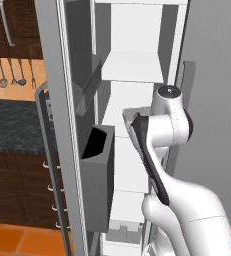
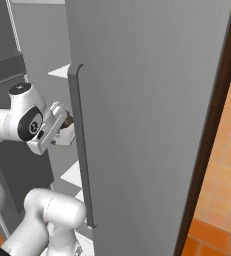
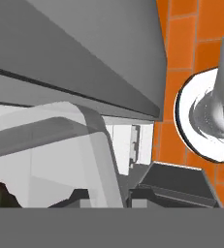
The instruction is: Take the meat container that has the steak and place it on the second highest rack of the freezer. Then take the vegetable container that has the onion and sweet potato and place it on the highest rack of the freezer.
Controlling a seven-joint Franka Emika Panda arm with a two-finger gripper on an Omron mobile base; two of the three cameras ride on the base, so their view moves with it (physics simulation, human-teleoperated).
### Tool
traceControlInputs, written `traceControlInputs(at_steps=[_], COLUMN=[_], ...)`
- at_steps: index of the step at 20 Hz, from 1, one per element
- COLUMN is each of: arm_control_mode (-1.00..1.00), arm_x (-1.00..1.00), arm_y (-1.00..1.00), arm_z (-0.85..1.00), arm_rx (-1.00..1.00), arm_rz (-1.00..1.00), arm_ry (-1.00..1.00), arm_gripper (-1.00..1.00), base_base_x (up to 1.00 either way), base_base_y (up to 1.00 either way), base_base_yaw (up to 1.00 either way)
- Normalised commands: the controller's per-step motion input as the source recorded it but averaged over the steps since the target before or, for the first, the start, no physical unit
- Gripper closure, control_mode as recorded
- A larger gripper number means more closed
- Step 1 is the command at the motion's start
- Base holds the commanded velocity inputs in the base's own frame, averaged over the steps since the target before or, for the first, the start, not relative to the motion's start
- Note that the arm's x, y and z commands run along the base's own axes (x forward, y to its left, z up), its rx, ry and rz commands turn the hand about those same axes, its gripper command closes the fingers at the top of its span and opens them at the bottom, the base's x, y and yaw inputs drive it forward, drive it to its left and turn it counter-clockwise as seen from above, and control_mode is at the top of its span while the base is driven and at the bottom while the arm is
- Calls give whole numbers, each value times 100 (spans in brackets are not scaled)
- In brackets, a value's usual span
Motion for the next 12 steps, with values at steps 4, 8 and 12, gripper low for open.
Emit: traceControlInputs(at_steps=[4,8,12], arm_control_mode=[-100,-100,-100], arm_x=[63,74,53], arm_y=[8,2,0], arm_z=[0,0,-12], arm_rx=[0,1,0], arm_rz=[-3,-5,-9], arm_ry=[-7,-2,0], arm_gripper=[100,100,100], base_base_x=[0,0,0], base_base_y=[0,0,0], base_base_yaw=[0,0,0])
